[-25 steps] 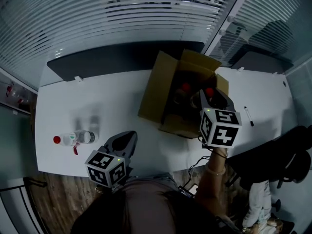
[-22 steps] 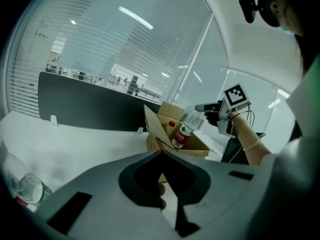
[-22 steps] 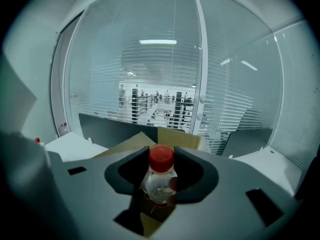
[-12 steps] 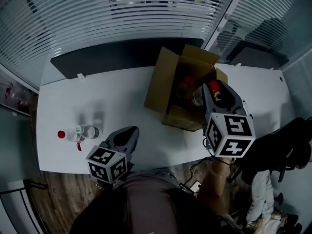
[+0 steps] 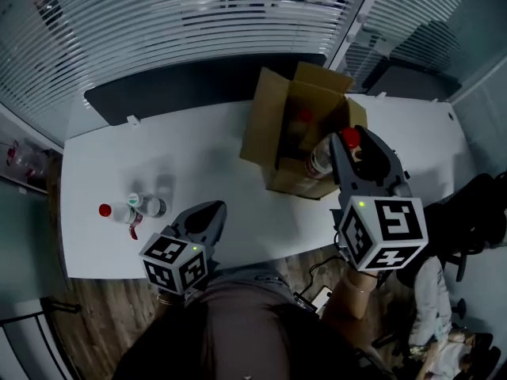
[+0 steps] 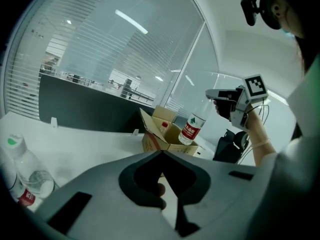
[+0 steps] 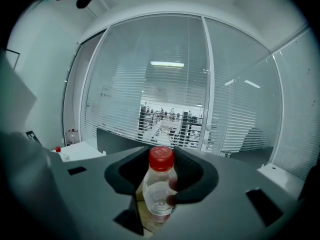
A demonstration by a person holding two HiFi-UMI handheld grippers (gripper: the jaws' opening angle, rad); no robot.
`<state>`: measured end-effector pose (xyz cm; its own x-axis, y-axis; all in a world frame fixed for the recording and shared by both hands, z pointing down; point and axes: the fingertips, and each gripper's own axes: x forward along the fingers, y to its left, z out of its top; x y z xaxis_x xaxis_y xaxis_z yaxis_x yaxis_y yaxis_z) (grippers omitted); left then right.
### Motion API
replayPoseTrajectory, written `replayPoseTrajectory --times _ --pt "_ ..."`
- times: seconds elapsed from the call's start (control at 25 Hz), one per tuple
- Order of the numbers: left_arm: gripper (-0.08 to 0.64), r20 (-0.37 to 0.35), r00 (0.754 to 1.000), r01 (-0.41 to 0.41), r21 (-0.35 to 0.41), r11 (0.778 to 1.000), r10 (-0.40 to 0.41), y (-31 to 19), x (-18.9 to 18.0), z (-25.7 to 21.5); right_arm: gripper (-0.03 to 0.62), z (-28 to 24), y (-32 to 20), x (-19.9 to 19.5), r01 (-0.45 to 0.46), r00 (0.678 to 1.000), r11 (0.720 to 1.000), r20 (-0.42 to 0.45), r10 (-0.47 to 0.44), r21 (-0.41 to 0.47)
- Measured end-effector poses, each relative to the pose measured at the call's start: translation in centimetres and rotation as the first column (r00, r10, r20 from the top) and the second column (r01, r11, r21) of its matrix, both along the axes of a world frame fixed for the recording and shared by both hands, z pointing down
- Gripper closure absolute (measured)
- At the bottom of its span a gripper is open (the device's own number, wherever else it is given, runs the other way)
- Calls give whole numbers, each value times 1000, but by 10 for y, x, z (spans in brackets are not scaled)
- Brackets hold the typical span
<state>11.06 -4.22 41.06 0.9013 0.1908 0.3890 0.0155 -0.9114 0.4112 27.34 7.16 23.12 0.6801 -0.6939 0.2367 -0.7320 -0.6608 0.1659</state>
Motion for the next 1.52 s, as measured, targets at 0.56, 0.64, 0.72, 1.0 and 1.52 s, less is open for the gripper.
replayPoseTrajectory --times 0.56,0.64,0.72,1.0,1.52 --pt "555 -8 1000 3 -7 1000 -3 4 -42 1 423 3 0 -53 35 999 999 6 -35 21" --pt "554 -10 1000 15 -5 1000 -15 1 -48 1 423 6 -6 -59 47 999 999 12 -48 19" --pt "554 -12 1000 26 -2 1000 -26 -3 -53 0 423 9 -11 -64 63 998 998 19 -63 17" --pt "554 -16 997 78 4 997 -78 -16 -66 -3 423 18 -35 -76 129 991 992 35 -130 7" --pt "554 -19 978 210 18 978 -209 -40 -98 -7 423 42 -88 -110 294 952 956 86 -294 4"
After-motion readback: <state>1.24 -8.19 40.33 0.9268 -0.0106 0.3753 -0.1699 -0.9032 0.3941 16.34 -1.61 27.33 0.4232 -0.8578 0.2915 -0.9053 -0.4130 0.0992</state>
